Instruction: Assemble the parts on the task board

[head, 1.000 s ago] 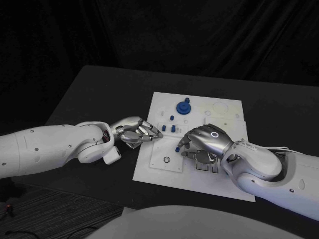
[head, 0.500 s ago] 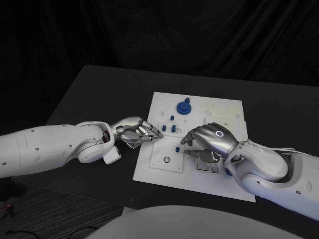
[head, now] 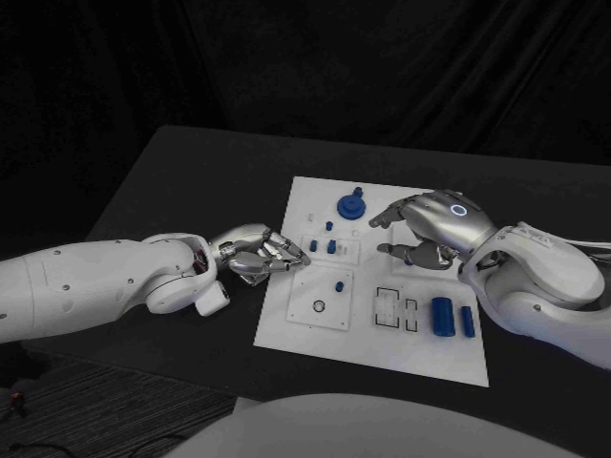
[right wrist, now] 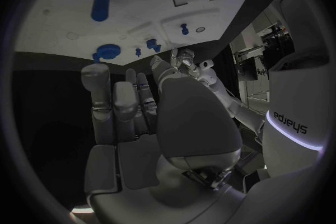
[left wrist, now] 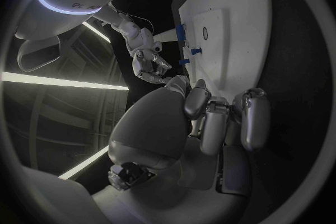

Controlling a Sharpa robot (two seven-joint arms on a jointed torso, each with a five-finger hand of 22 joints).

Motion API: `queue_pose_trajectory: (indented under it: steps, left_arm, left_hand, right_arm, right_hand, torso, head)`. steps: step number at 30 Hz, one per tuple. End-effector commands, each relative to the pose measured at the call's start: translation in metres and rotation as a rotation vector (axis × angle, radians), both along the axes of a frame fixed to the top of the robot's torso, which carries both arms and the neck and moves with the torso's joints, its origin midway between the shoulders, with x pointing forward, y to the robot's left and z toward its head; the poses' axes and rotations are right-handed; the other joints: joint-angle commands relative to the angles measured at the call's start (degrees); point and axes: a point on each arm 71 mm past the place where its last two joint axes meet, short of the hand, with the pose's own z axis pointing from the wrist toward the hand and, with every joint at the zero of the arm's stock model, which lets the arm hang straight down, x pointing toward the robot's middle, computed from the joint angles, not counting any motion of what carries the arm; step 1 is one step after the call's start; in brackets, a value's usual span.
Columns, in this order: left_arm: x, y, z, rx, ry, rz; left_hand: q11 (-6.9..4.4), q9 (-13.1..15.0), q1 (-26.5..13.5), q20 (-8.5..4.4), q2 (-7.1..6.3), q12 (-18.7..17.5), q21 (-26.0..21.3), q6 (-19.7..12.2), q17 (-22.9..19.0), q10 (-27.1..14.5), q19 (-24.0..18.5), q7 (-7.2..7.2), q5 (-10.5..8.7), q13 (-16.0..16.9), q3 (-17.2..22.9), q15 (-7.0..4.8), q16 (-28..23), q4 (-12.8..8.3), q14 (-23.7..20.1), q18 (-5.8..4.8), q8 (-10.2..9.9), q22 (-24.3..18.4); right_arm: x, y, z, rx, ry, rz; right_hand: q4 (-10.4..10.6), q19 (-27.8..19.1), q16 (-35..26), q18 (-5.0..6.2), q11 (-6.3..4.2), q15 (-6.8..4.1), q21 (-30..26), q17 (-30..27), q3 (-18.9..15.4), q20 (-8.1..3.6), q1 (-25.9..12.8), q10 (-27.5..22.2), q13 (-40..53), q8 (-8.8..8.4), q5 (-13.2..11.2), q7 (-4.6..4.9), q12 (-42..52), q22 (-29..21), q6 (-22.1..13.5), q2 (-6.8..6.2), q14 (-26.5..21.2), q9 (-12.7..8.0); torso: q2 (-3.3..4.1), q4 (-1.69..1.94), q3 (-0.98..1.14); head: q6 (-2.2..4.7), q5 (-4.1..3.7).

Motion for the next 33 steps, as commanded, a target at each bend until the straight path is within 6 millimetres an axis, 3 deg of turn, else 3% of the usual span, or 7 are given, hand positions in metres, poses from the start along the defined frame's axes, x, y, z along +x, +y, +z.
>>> queue_pose_trajectory:
  steps: [1,6,7,9,13,20,33]
  left_arm:
    - [-0.001,-0.001,0.000,-0.009,0.004,-0.007]
    - [-0.002,-0.001,0.000,-0.006,0.007,-0.006]
    - [-0.002,-0.001,0.000,-0.006,0.007,-0.006]
    - [-0.002,-0.001,0.000,-0.005,0.007,-0.005]
    - [-0.002,0.000,0.000,-0.003,0.007,-0.003]
    - [-0.001,0.000,0.000,0.001,0.011,-0.002]
    - [-0.001,-0.003,-0.001,0.003,0.018,-0.008]
  left_hand:
    - [-4.19,0.1,0.0,-0.09,-0.77,14.2,-0.3,0.5,15.1,13.6,-0.2,0.20,0.38,26.2,0.4,-0.38,0.2,-0.1,6.0,0.95,0.4,9.5]
    - [-4.17,0.1,0.0,-0.08,-0.80,14.2,-0.3,0.6,15.1,13.6,-0.3,0.23,0.39,26.2,0.5,-0.37,0.2,-0.1,6.0,0.96,0.5,9.5]
    - [-4.17,0.1,0.0,-0.08,-0.80,14.2,-0.3,0.6,15.1,13.6,-0.3,0.23,0.39,26.2,0.5,-0.37,0.2,-0.1,6.0,0.96,0.5,9.5]
    - [-4.17,0.1,0.0,-0.08,-0.80,14.2,-0.3,0.6,15.1,13.6,-0.3,0.23,0.39,26.2,0.5,-0.37,0.2,-0.1,6.0,0.96,0.5,9.5]
    - [-4.09,0.1,-0.3,-0.06,-0.87,14.2,-0.3,0.7,15.1,13.6,-0.3,0.32,0.26,26.2,0.6,-0.33,0.2,0.0,6.0,0.95,0.5,9.5]
    - [-4.07,0.2,-0.3,-0.05,-0.81,14.2,-0.3,0.7,15.1,13.6,-0.3,0.34,0.21,26.2,0.7,-0.31,0.2,0.0,6.0,0.95,0.5,9.5]
    - [-4.00,0.2,-0.2,0.00,-0.49,14.2,-0.5,0.9,15.1,13.6,-0.4,0.42,0.32,26.2,1.4,-0.25,0.2,0.0,6.0,0.99,0.5,9.5]
  right_arm:
    - [0.007,-0.011,-0.006,-0.066,0.063,-0.085]
    - [0.011,-0.022,-0.008,-0.082,0.069,-0.115]
    - [0.011,-0.024,-0.008,-0.084,0.070,-0.121]
    - [0.012,-0.027,-0.009,-0.089,0.072,-0.129]
    - [0.011,-0.032,-0.009,-0.092,0.075,-0.138]
    - [0.007,-0.038,-0.012,-0.081,0.080,-0.143]
    - [0.002,-0.045,-0.025,-0.080,0.106,-0.149]
  right_hand:
    - [0.0,-0.1,-0.4,0.11,0.20,0.63,-0.6,-0.2,-0.8,0.66,-1.1,-0.7,-0.8,-0.15,-0.4,-0.18,-1.1,5.3,-0.9,-0.08,0.0,0.0]
    - [0.3,-0.2,-0.3,0.18,0.34,0.67,-0.8,-0.1,-1.8,0.80,-2.1,-0.7,-1.5,0.05,-1.4,-0.89,-1.8,5.3,-1.0,-0.10,-0.1,0.1]
    - [0.7,-0.2,-0.3,0.21,0.35,0.66,-1.0,-0.2,-2.4,0.83,-2.9,-0.6,-1.8,0.08,-2.9,-1.03,-2.0,5.3,-1.0,-0.04,-0.2,0.1]
    - [1.0,-0.3,-0.3,0.24,0.38,0.69,-1.2,-0.2,-2.8,0.85,-3.5,-0.7,-2.0,0.02,-3.6,-1.15,-2.3,5.3,-1.2,-0.12,-0.3,0.1]
    - [1.3,-0.3,-0.3,0.23,0.40,0.70,-1.2,-0.3,-3.1,0.87,-3.8,-0.6,-2.1,0.00,-4.0,-1.27,-2.4,5.3,-1.3,-0.17,-0.3,0.1]
    - [2.7,0.0,0.1,0.10,0.43,1.00,-0.6,0.3,-3.9,1.06,-5.2,-0.1,-2.6,0.06,-5.4,-1.10,-2.5,5.4,-1.6,-0.57,0.0,0.1]
    - [3.7,0.5,0.7,-0.01,0.51,1.21,0.4,0.8,-4.0,1.25,-5.1,1.2,-3.0,0.42,-5.5,0.24,-2.5,5.6,-0.7,-0.85,0.4,0.3]
  torso:
    - [-0.08,0.03,-0.03]
    - [-0.11,0.03,-0.08]
    - [-0.10,0.02,-0.07]
    - [-0.02,0.08,-0.06]
    - [0.11,-0.01,-0.01]
    - [0.06,-0.12,0.04]
    - [0.05,-0.06,0.02]
  head:
    - [-0.01,0.22]
    - [-0.01,0.07]
    - [-0.01,0.03]
    - [-0.01,-0.06]
    - [-0.01,0.25]
    - [-0.01,0.31]
    - [-0.01,0.24]
